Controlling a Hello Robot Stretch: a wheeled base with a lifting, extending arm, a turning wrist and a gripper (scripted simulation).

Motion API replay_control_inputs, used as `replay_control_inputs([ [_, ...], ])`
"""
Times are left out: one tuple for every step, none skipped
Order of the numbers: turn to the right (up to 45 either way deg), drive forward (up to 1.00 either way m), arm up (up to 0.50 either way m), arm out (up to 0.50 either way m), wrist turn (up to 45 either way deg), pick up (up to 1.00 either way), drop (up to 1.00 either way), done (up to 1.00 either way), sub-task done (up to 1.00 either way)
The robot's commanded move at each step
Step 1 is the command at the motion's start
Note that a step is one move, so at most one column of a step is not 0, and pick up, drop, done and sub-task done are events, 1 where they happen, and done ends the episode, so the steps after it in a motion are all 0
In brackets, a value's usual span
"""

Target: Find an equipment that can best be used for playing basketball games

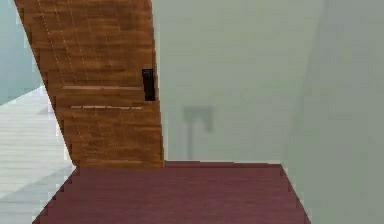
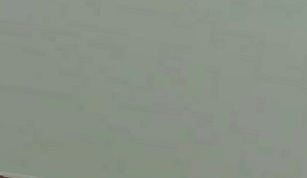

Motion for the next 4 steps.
replay_control_inputs([
  [0.0, 0.3, 0.0, 0.0, 0.0, 0.0, 0.0, 0.0, 0.0],
  [-45.0, 0.0, 0.0, 0.0, 0.0, 0.0, 0.0, 0.0, 0.0],
  [-9.0, 0.0, 0.0, 0.0, 0.0, 0.0, 0.0, 0.0, 0.0],
  [0.0, 1.0, 0.0, 0.0, 0.0, 0.0, 0.0, 0.0, 0.0],
])
